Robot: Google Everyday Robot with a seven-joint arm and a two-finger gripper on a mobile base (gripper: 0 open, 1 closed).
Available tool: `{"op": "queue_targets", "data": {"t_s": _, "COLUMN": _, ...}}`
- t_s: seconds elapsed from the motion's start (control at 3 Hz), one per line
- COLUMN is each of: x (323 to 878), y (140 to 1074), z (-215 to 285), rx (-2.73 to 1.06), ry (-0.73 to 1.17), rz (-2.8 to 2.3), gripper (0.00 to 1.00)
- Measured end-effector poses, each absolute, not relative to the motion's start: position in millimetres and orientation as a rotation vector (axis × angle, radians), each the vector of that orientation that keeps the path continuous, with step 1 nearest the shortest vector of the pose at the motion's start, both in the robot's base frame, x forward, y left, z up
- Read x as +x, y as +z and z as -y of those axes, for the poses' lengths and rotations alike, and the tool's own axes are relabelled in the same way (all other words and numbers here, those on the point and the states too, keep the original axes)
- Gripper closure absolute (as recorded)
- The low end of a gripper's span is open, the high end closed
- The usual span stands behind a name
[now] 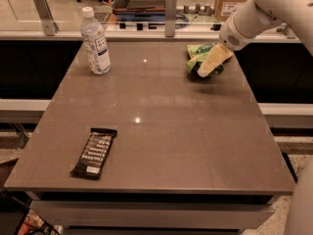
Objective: Pick green rice chip bag
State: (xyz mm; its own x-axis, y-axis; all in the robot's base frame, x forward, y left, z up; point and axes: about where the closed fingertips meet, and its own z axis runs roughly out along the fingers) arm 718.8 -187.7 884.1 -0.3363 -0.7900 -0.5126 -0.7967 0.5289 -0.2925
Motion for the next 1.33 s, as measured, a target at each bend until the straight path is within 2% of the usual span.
{"op": "queue_targets", "data": {"t_s": 0.33, "x": 727.9, "y": 868.9, "z": 183.0, "rx": -1.301, "ry": 0.012, "rz": -2.196, "gripper": 0.0}}
{"op": "queue_targets", "data": {"t_s": 0.67, "x": 727.7, "y": 867.2, "z": 181.7, "rx": -1.303, "ry": 0.016, "rz": -2.195, "gripper": 0.19}}
{"op": "queue_targets", "data": {"t_s": 1.33, "x": 728.6, "y": 861.4, "z": 178.5, "rx": -1.311, "ry": 0.024, "rz": -2.199, "gripper": 0.65}}
